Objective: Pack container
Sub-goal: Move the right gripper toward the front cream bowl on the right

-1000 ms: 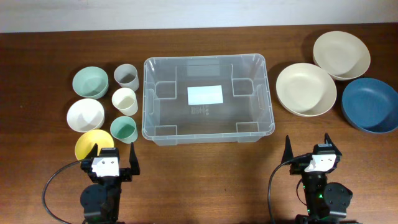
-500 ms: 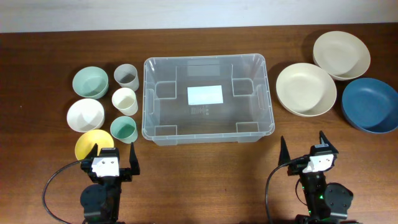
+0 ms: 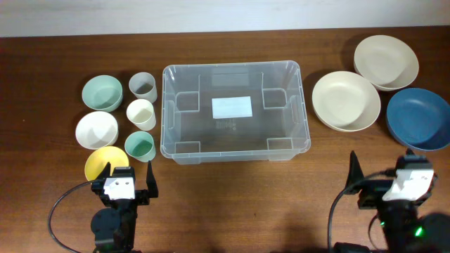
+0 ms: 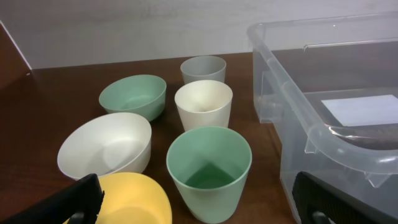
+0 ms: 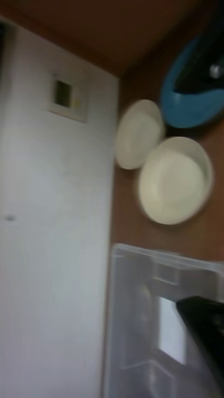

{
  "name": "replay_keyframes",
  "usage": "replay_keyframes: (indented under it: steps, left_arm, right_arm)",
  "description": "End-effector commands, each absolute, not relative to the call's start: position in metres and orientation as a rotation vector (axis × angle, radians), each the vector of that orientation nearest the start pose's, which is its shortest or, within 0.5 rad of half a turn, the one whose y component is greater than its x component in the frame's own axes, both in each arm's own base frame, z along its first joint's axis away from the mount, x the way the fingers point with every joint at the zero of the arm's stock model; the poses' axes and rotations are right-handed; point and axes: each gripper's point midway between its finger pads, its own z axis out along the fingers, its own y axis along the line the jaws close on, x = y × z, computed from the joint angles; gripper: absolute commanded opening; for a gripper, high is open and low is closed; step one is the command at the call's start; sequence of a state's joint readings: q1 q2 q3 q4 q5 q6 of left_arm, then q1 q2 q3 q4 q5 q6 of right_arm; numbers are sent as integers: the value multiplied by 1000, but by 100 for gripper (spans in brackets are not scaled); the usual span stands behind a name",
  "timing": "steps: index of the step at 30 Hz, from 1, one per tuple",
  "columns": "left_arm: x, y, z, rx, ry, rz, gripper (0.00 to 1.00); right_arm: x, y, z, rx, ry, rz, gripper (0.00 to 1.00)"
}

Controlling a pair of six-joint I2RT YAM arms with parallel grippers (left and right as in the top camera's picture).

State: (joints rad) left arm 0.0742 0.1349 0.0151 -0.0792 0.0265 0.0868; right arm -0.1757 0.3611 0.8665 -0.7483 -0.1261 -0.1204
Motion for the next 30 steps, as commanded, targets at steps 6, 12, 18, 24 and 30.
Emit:
replay_keyframes:
  steps: [6, 12, 18, 24, 30]
  left_arm:
    - [249, 12, 128, 51, 1776, 93, 100]
    - [249, 12, 128, 51, 1776, 93, 99]
    - [249, 12, 128, 51, 1776, 93, 100]
    - [249, 12, 128, 51, 1776, 93, 99]
    - [249, 12, 128, 51, 1776, 92, 99]
  right_arm:
    - [208, 25, 335, -163, 2097, 205, 99]
    - [226, 22, 337, -142, 2140, 220, 99]
    - [233, -16, 353, 81, 2104, 37, 99]
    - [214, -96, 341, 722, 2053, -216, 99]
    - [231, -101, 315, 827, 2139, -43, 99]
